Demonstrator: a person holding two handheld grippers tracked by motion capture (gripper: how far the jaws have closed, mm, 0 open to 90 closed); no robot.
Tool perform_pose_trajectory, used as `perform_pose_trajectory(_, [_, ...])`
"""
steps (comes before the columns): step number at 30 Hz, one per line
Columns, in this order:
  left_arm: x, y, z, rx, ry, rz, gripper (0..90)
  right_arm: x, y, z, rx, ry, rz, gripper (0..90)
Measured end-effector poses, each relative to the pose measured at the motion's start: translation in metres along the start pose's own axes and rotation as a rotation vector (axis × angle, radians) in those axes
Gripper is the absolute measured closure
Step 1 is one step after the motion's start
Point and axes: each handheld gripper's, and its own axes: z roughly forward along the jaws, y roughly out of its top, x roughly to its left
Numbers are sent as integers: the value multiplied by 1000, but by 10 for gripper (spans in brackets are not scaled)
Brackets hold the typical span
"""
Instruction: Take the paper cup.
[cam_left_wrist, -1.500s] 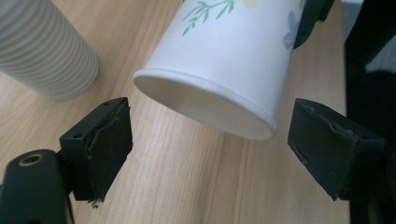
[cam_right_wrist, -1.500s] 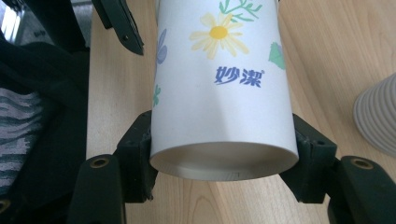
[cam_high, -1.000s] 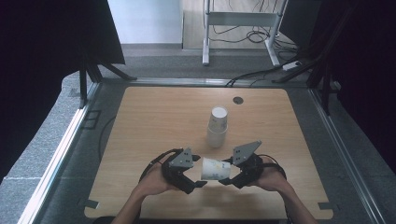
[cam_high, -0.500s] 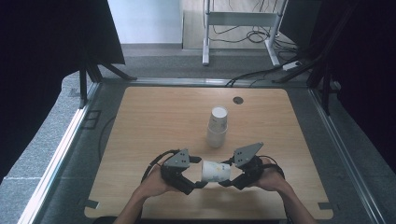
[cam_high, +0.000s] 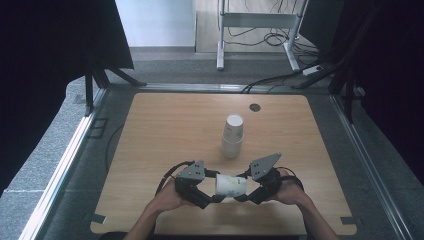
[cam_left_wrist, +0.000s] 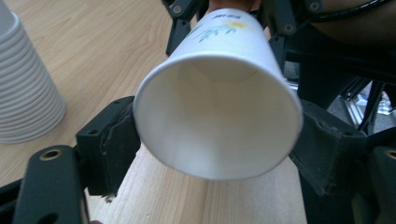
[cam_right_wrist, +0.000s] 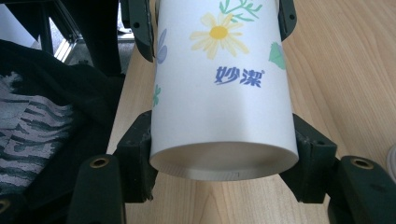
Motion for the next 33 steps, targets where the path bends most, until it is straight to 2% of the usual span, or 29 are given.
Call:
perform_pose_trajectory(4, [1,-1,-1,-13,2,-13,250,-1,-1,0,0,6,4,369])
perform_pose_trajectory(18, [0,-1,0,12,18,9,314,-4,-3,4,32,21,24,369])
perform_pose_trajectory(28, [-1,5,-2,50,23,23,329,-4,-2,6,40,26,46,325])
perform_pose_trajectory(33, [-1,8,-4,87,36,31,329,-5,-1,4,59,-12,51,274])
